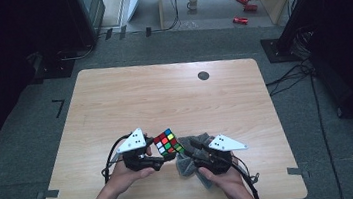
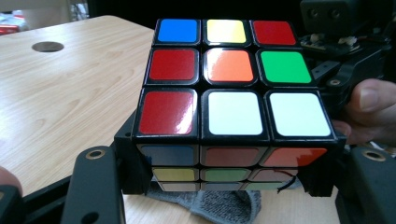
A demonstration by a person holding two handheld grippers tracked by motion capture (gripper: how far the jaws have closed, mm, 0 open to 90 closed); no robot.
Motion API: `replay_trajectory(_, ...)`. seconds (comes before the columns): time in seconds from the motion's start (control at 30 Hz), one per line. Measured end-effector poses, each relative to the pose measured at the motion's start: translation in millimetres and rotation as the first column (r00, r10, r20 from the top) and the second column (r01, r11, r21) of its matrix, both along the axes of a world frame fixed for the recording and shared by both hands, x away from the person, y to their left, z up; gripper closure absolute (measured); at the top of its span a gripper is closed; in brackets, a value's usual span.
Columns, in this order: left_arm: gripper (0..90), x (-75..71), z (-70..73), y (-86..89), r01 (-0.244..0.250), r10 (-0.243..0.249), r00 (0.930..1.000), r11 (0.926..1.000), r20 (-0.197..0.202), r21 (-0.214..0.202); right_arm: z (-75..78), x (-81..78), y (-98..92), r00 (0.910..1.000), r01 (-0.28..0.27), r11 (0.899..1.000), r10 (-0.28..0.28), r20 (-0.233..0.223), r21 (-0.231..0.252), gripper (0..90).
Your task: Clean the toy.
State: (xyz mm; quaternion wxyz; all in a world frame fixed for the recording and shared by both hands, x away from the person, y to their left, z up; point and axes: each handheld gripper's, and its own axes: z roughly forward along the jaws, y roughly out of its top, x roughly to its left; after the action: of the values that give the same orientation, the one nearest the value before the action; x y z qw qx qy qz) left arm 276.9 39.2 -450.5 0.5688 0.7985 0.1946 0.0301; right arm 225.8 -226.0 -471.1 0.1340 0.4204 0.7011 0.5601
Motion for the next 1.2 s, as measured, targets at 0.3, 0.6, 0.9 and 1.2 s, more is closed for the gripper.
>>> replay_trajectory(0.3,35.0,5.5,-0.3,8.9,0.077,-0.076,0.9964,0.9969,-0.038,0.018,13.2,-6.6,-14.2,0.9859,-0.030,0.998,0.039,0.163,-0.055,48.2)
replay_trajectory(0.6,35.0,8.2,-1.3,11.2,0.110,-0.107,0.9933,0.9924,-0.043,0.056,3.5,0.2,-13.3,0.9742,-0.211,0.977,0.213,0.075,-0.038,30.6)
replay_trajectory(0.9,35.0,0.0,-6.3,6.0,0.314,-0.312,0.9490,0.9476,-0.047,0.058,17.4,-3.3,-15.8,0.9393,-0.340,0.939,0.336,0.071,0.056,27.9)
replay_trajectory(1.2,35.0,-6.9,-9.4,0.2,0.400,-0.397,0.9164,0.9108,-0.052,0.101,16.3,-9.8,-7.4,0.8966,-0.434,0.901,0.429,0.111,0.028,25.7)
